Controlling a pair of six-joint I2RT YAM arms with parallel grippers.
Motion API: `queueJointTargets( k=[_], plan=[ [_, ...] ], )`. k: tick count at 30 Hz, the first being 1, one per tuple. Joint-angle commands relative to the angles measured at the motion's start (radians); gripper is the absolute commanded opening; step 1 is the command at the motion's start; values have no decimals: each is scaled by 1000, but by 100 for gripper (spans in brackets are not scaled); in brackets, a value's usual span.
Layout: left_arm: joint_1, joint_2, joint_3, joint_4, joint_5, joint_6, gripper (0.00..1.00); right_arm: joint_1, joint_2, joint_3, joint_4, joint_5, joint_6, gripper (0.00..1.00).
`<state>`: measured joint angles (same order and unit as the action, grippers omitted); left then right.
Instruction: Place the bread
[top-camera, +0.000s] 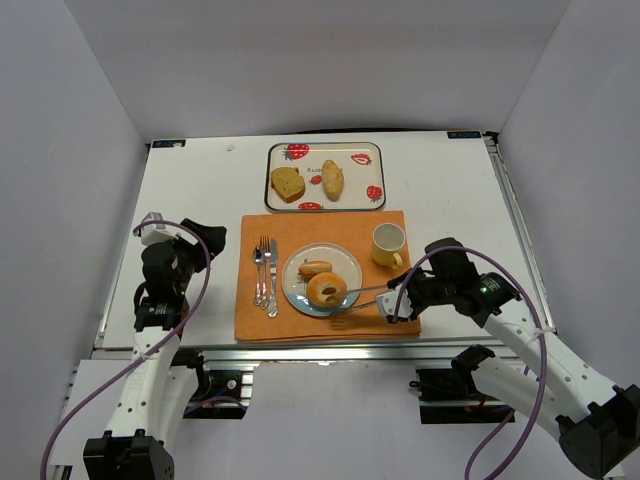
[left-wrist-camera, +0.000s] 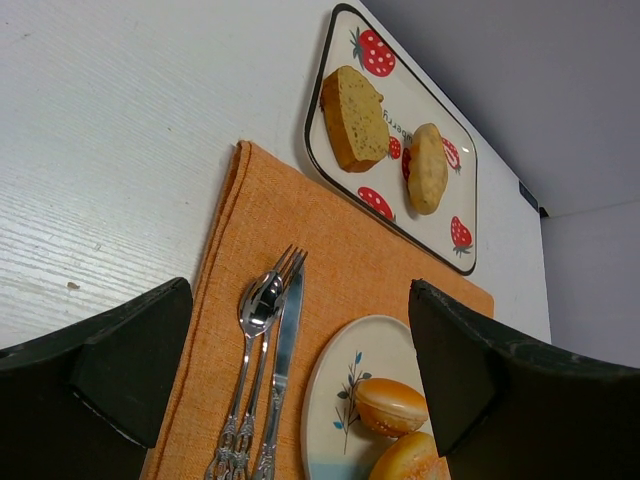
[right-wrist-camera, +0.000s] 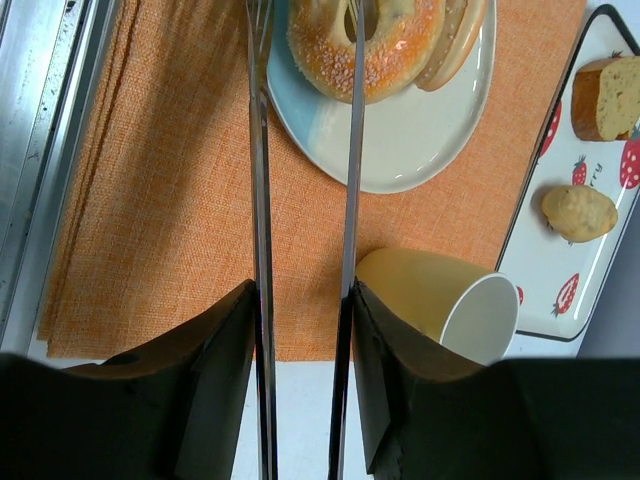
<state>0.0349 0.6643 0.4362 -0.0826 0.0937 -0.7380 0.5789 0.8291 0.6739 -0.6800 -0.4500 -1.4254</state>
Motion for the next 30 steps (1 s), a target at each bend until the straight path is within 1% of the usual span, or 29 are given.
queueJointTargets(
  k=[1,6,9,11,12,14,15,17,18,19,20,21,22,23,24,25,26,27,29,30],
  plan=[
    [-6,-9,-4,-2,0,-1,98,4,-27,38,11,-50,0,46],
    [-6,-8,1,-3,3,2,98,4,-39,64,34,-75,39,45],
    [-6,-5,3,0,6,0,98,4,-39,102,69,-104,103,41],
    [-6,-3,6,6,12,-1,97,2,-27,148,152,-107,184,38],
    [-6,-2,6,12,20,-1,95,2,4,171,201,-92,285,35],
    [-6,3,6,26,38,-4,90,4,47,223,262,-64,397,30],
    [-6,14,6,33,52,-8,78,1,94,277,290,-18,528,26],
    [-6,27,7,58,93,-12,57,-26,145,337,335,7,639,22],
    [-6,43,15,63,104,-14,48,-43,190,389,352,14,696,18],
    [-6,52,19,67,116,-12,24,-68,214,415,365,31,821,16],
    [-7,60,27,67,135,-9,16,-142,243,444,362,22,879,14],
    [-13,78,42,67,141,-1,11,-187,301,501,358,-1,934,11],
    [-20,87,51,63,147,5,8,-241,329,522,358,-7,1045,10],
    [-20,98,61,61,150,11,8,-339,359,542,358,-7,1092,7],
    [-74,109,68,61,150,26,8,-385,417,559,349,-10,1127,5],
    [-96,139,91,49,144,35,8,-430,445,579,346,-15,1181,4],
    [-124,155,104,40,132,45,14,-489,473,579,344,-3,1201,1],
    [-186,175,119,26,94,73,20,-513,516,575,341,19,1220,0],
    [-248,233,163,-11,52,98,36,-551,542,515,376,104,1255,0],
    [-297,250,177,-20,34,118,51,-554,556,485,434,222,1272,0]
  ],
)
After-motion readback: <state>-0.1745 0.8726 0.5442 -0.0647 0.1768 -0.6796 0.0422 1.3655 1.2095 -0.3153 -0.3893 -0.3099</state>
